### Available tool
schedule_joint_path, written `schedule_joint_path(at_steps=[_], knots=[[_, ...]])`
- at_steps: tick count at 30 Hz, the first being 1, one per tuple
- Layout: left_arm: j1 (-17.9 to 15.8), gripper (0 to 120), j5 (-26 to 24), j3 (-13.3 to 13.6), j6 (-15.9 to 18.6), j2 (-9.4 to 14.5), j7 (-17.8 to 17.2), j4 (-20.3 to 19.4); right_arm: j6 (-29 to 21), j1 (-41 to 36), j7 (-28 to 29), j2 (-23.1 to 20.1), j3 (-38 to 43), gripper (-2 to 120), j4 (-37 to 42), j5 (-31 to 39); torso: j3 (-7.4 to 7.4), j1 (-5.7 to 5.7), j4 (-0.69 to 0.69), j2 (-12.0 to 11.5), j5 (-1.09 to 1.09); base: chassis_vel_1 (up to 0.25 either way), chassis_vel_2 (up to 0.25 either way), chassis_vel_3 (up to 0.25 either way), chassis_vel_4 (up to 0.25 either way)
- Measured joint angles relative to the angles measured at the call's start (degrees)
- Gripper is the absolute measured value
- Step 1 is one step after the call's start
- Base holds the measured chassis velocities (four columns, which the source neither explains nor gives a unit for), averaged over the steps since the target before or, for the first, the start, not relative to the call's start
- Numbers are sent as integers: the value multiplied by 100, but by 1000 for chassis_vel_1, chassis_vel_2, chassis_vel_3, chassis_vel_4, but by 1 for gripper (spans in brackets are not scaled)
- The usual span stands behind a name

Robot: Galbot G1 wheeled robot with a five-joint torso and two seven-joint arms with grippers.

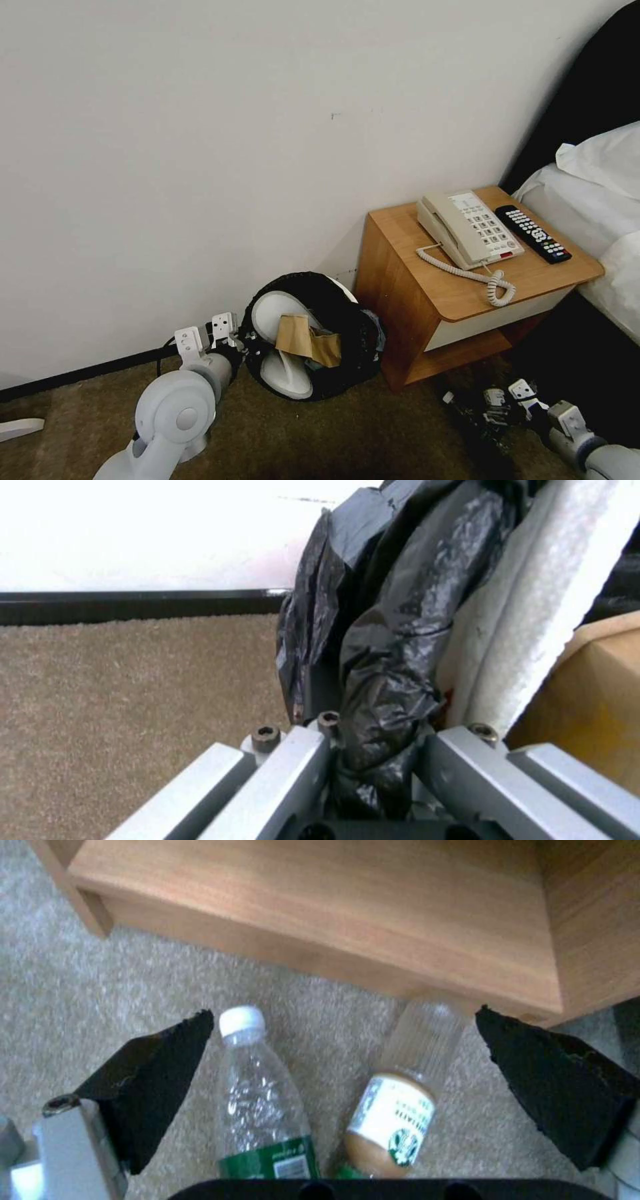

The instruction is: Pick up the trash bin, then pick up the garbage from the floor and place it into the trash bin.

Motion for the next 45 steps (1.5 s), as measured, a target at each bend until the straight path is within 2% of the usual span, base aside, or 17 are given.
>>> schedule_joint_path(at_steps=[11,14,25,39,45], knots=[[169,0,165,-18,0,-59,45,-39,-168,-4,115,-50,-325,100,-54,271,0,0,-1,0,0,0,0,0,0],[202,0,183,-56,0,-58,54,-63,-448,94,364,-150,-535,100,79,650,0,0,0,0,0,0,0,0,0],[274,0,248,-125,-11,-81,116,-71,-924,474,702,-318,-931,100,179,1289,0,0,0,0,0,0,0,0,0],[201,0,201,-197,-33,-22,175,44,-2019,942,1154,-360,-1256,100,194,2239,0,0,0,0,0,0,0,0,0],[184,0,198,-203,-37,-19,184,83,-2164,1025,1184,-355,-1364,100,133,2329,0,0,0,0,0,0,0,0,0]])
